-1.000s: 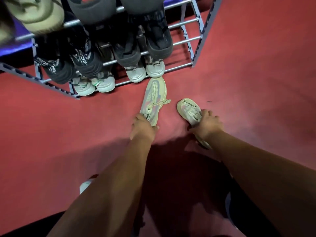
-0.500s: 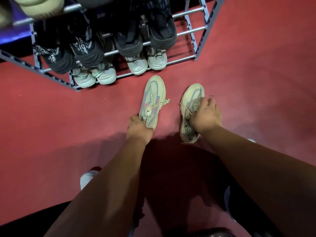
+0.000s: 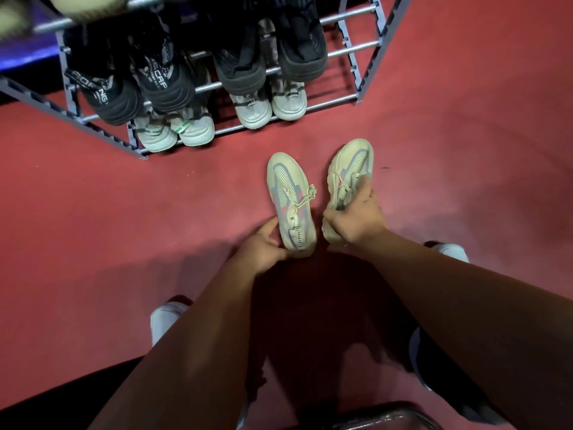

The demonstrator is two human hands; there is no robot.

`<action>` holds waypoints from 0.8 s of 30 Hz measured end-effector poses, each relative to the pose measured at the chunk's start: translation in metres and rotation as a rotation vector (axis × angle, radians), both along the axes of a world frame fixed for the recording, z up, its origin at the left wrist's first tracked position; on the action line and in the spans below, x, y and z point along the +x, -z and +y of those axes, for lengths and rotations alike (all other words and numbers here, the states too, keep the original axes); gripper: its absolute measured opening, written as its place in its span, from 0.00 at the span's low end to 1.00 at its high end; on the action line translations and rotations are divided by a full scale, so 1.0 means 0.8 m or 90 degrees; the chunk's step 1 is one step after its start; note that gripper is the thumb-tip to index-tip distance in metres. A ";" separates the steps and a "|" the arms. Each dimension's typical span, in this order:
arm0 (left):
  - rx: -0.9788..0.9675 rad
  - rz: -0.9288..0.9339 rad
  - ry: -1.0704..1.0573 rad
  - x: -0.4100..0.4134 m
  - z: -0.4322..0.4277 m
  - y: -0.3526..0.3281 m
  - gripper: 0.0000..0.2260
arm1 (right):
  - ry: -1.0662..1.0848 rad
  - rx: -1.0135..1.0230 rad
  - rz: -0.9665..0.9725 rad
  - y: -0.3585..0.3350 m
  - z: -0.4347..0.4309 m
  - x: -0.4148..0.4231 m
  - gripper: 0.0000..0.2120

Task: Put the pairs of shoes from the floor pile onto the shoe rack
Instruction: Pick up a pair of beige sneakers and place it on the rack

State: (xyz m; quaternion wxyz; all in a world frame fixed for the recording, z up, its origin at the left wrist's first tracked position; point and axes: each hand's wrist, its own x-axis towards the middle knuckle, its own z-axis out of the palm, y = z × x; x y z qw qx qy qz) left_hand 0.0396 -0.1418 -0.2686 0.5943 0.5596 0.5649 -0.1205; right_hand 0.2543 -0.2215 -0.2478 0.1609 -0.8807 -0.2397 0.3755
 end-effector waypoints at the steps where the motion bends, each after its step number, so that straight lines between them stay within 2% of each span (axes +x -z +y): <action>1: -0.007 -0.003 -0.039 0.000 0.005 -0.001 0.37 | -0.004 0.028 0.018 -0.005 0.005 -0.003 0.54; 2: -0.017 -0.010 -0.113 -0.001 0.010 0.000 0.35 | -0.019 0.049 0.037 -0.011 0.011 -0.008 0.55; 5: -0.042 -0.036 -0.433 -0.002 0.027 -0.013 0.18 | -0.091 0.099 0.074 -0.026 0.038 -0.037 0.56; 7: -0.054 -0.066 -0.513 -0.004 0.036 -0.025 0.08 | -0.141 0.123 0.077 -0.034 0.057 -0.065 0.53; 9: -0.024 -0.081 -0.520 -0.012 0.041 -0.030 0.07 | -0.181 0.146 0.091 -0.038 0.072 -0.097 0.48; 12: 0.051 -0.038 -0.502 -0.033 0.045 -0.020 0.08 | -0.226 0.117 0.148 -0.028 0.083 -0.128 0.41; 15: 0.091 0.033 -0.432 -0.055 0.041 -0.008 0.07 | -0.274 0.093 0.050 -0.013 0.079 -0.130 0.25; 16: 0.099 0.047 -0.389 -0.060 0.038 -0.009 0.08 | -0.286 0.086 -0.011 -0.010 0.075 -0.127 0.23; 18: 0.136 0.073 -0.308 -0.062 0.030 -0.015 0.12 | -0.314 0.040 -0.148 -0.006 0.064 -0.122 0.28; 20: 0.149 0.073 -0.273 -0.057 0.026 -0.018 0.12 | -0.329 -0.051 -0.222 -0.001 0.053 -0.119 0.39; 22: 0.150 0.082 -0.226 -0.049 0.023 -0.016 0.13 | -0.350 -0.151 -0.208 0.010 0.044 -0.115 0.52; 24: 0.167 0.116 -0.167 -0.045 0.021 0.004 0.21 | -0.350 -0.181 -0.175 0.021 0.037 -0.113 0.58</action>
